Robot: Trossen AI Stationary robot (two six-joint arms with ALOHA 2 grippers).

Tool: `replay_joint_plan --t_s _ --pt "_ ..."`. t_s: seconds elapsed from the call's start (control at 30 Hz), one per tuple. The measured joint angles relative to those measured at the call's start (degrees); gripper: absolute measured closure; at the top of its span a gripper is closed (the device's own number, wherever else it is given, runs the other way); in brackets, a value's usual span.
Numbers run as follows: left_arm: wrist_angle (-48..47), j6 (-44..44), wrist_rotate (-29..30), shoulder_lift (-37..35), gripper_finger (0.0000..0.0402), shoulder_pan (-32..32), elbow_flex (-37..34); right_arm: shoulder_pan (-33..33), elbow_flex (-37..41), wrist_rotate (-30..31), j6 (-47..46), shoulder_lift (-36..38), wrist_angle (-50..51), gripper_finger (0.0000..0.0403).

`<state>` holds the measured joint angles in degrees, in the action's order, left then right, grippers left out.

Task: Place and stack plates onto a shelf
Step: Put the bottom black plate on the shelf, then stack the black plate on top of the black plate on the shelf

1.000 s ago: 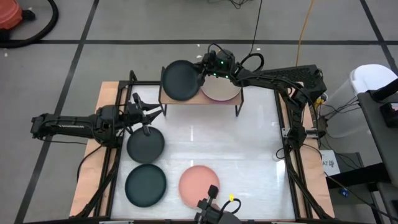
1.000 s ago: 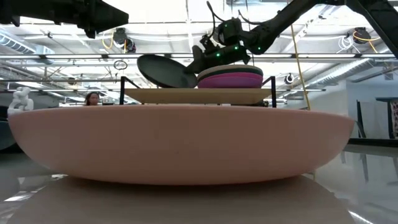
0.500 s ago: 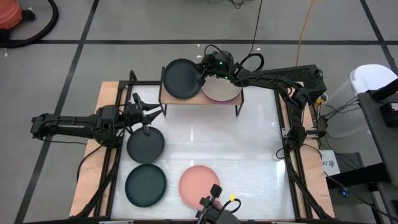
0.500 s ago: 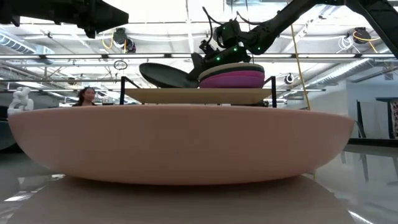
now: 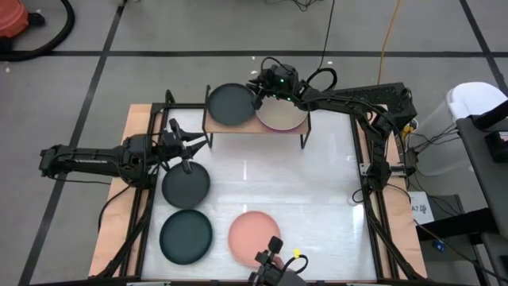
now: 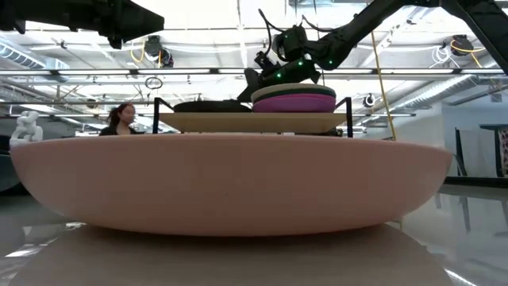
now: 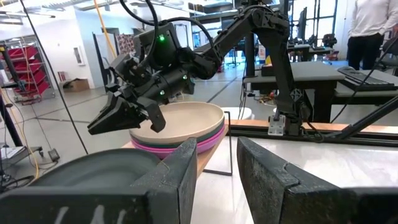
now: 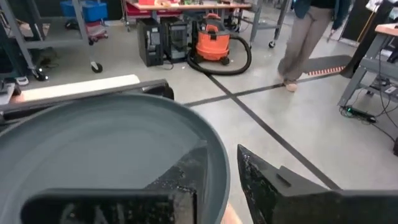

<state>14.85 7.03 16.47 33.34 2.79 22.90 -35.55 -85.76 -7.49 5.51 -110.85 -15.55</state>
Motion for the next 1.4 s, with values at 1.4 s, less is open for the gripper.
replay_joint_plan --t_s 1.4 --pt "3.3 1.7 0.1 0.0 0.0282 0.0 0.0 11.4 40.8 -0.3 10.2 51.6 -11.8 0.0328"
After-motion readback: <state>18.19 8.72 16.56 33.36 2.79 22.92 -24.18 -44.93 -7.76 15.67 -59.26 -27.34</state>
